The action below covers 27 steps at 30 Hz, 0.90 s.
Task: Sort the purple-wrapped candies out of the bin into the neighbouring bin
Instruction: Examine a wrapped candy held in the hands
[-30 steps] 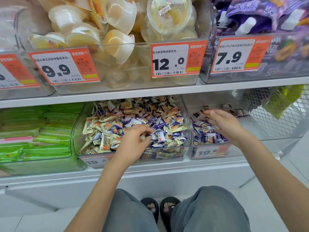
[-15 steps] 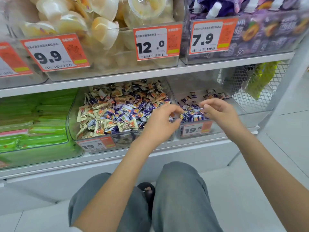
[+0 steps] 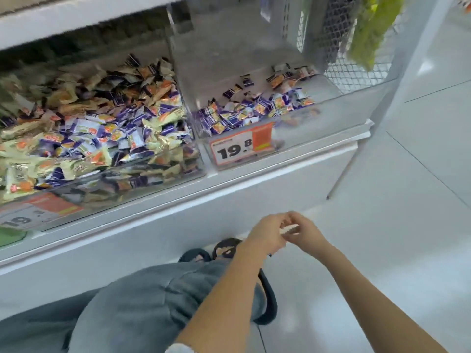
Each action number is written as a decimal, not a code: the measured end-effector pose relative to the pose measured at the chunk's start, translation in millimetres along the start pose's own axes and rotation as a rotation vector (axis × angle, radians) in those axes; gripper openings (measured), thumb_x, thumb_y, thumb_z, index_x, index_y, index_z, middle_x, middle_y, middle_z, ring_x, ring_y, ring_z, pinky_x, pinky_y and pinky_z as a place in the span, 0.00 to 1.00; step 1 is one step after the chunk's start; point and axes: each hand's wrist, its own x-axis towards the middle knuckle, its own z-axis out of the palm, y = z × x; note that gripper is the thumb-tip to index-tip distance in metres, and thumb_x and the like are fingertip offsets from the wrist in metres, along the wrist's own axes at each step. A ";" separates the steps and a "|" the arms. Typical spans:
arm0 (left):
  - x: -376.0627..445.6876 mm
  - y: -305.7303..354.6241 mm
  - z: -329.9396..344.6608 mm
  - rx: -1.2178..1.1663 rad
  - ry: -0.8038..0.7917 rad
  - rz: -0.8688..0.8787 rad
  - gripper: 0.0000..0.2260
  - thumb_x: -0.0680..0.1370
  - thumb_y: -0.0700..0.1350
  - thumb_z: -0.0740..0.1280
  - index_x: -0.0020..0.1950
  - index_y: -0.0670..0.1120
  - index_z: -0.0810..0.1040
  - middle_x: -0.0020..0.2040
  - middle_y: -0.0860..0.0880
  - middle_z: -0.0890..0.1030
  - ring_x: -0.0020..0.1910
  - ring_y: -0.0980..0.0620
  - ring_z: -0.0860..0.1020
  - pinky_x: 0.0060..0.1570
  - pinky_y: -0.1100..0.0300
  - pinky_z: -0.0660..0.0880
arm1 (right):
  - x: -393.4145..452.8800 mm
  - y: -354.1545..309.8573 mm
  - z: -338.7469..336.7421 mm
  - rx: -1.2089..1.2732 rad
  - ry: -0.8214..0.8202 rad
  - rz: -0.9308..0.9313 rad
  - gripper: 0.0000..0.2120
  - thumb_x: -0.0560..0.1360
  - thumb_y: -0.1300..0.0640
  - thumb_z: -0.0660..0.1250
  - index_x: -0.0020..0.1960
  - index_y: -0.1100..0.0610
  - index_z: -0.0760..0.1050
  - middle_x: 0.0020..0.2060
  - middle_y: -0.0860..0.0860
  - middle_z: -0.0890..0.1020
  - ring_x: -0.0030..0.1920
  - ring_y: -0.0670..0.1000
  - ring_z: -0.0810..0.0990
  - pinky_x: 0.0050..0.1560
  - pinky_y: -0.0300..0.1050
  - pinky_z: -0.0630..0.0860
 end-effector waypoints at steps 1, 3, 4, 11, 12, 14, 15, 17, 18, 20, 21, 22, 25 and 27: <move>8.5 -20.0 14.0 0.005 -0.034 -0.065 0.21 0.72 0.34 0.68 0.64 0.45 0.73 0.60 0.44 0.75 0.57 0.43 0.75 0.53 0.52 0.76 | 9.1 21.9 12.1 -0.037 -0.062 0.027 0.18 0.69 0.70 0.70 0.56 0.57 0.75 0.51 0.54 0.79 0.51 0.58 0.78 0.52 0.51 0.75; 26.1 -50.5 35.2 -0.045 -0.064 -0.180 0.23 0.73 0.35 0.69 0.67 0.44 0.70 0.63 0.42 0.72 0.60 0.43 0.73 0.57 0.51 0.74 | 29.8 57.9 33.6 -0.123 -0.138 0.053 0.23 0.70 0.66 0.71 0.63 0.56 0.72 0.59 0.54 0.76 0.60 0.55 0.74 0.57 0.44 0.72; 34.8 -62.2 42.7 -0.055 -0.063 -0.222 0.24 0.73 0.37 0.69 0.68 0.44 0.68 0.64 0.42 0.71 0.61 0.43 0.72 0.59 0.52 0.73 | 41.2 72.1 43.2 -0.175 -0.157 0.057 0.26 0.70 0.64 0.71 0.66 0.54 0.71 0.62 0.53 0.74 0.62 0.54 0.72 0.59 0.42 0.69; 57.3 -115.0 76.0 -0.011 0.013 -0.442 0.24 0.73 0.38 0.68 0.67 0.47 0.66 0.62 0.45 0.73 0.58 0.47 0.74 0.56 0.55 0.73 | 90.9 140.0 88.1 -0.596 -0.212 0.094 0.15 0.76 0.56 0.65 0.62 0.55 0.69 0.60 0.55 0.65 0.57 0.56 0.66 0.54 0.46 0.72; 59.1 -117.9 79.1 -0.008 0.024 -0.462 0.25 0.73 0.38 0.68 0.68 0.47 0.65 0.61 0.45 0.73 0.57 0.47 0.74 0.55 0.56 0.74 | 93.4 143.7 91.1 -0.583 -0.200 0.083 0.12 0.76 0.58 0.64 0.59 0.56 0.69 0.57 0.54 0.66 0.56 0.56 0.67 0.50 0.46 0.73; 60.4 -117.9 83.1 -0.006 0.020 -0.503 0.27 0.73 0.36 0.66 0.70 0.47 0.63 0.61 0.44 0.70 0.58 0.46 0.73 0.55 0.57 0.73 | 93.7 143.6 90.5 -0.459 -0.168 0.095 0.06 0.75 0.62 0.62 0.52 0.57 0.69 0.49 0.53 0.69 0.49 0.55 0.71 0.42 0.43 0.68; 59.8 -115.1 83.8 -0.023 0.016 -0.517 0.28 0.72 0.35 0.65 0.70 0.47 0.62 0.61 0.44 0.68 0.59 0.45 0.72 0.56 0.55 0.73 | 90.5 141.2 87.7 -0.340 -0.126 0.119 0.04 0.75 0.63 0.64 0.48 0.57 0.69 0.45 0.52 0.70 0.46 0.55 0.71 0.38 0.43 0.65; 59.1 -107.9 83.3 -0.047 0.044 -0.517 0.27 0.72 0.34 0.64 0.70 0.47 0.63 0.62 0.44 0.67 0.59 0.45 0.72 0.56 0.54 0.73 | 79.2 130.0 78.2 -0.105 0.026 0.142 0.07 0.73 0.63 0.68 0.45 0.58 0.70 0.40 0.52 0.73 0.39 0.53 0.71 0.36 0.44 0.65; 58.1 -102.1 81.4 -0.053 0.077 -0.515 0.27 0.73 0.34 0.64 0.70 0.47 0.63 0.62 0.44 0.68 0.59 0.46 0.72 0.54 0.56 0.73 | 69.6 119.2 72.3 -0.019 0.089 0.141 0.08 0.73 0.63 0.69 0.44 0.57 0.70 0.39 0.52 0.74 0.36 0.52 0.71 0.36 0.46 0.67; 56.3 -85.9 73.4 -0.104 0.162 -0.481 0.24 0.74 0.35 0.64 0.69 0.47 0.65 0.62 0.44 0.71 0.57 0.46 0.74 0.50 0.59 0.73 | 45.7 91.2 61.1 0.104 0.186 0.100 0.10 0.72 0.64 0.69 0.44 0.52 0.70 0.35 0.48 0.76 0.34 0.50 0.72 0.36 0.50 0.73; 55.1 -74.7 67.5 -0.152 0.211 -0.443 0.22 0.74 0.34 0.63 0.67 0.47 0.68 0.61 0.44 0.73 0.55 0.46 0.75 0.49 0.59 0.73 | 33.2 74.2 55.0 0.149 0.235 0.067 0.12 0.72 0.64 0.69 0.43 0.49 0.70 0.34 0.47 0.77 0.33 0.48 0.73 0.36 0.50 0.74; 52.7 -60.6 60.3 -0.196 0.266 -0.394 0.19 0.74 0.33 0.62 0.63 0.46 0.71 0.58 0.44 0.75 0.53 0.46 0.76 0.49 0.57 0.75 | 21.6 55.6 47.2 0.179 0.286 0.026 0.14 0.73 0.64 0.69 0.42 0.46 0.71 0.35 0.46 0.78 0.33 0.45 0.74 0.37 0.50 0.75; 39.1 -10.9 35.8 -0.254 0.443 -0.193 0.12 0.73 0.36 0.64 0.55 0.46 0.75 0.51 0.45 0.79 0.49 0.46 0.78 0.48 0.51 0.76 | -9.1 -8.8 15.4 0.203 0.440 -0.142 0.16 0.74 0.65 0.67 0.45 0.42 0.73 0.39 0.39 0.80 0.40 0.44 0.78 0.40 0.47 0.78; 22.0 29.2 15.4 -0.360 0.552 -0.037 0.12 0.73 0.41 0.67 0.56 0.48 0.74 0.49 0.49 0.78 0.46 0.50 0.77 0.47 0.52 0.76 | -28.5 -58.7 -9.4 0.185 0.577 -0.313 0.15 0.74 0.63 0.66 0.49 0.42 0.74 0.42 0.37 0.80 0.43 0.42 0.79 0.40 0.37 0.76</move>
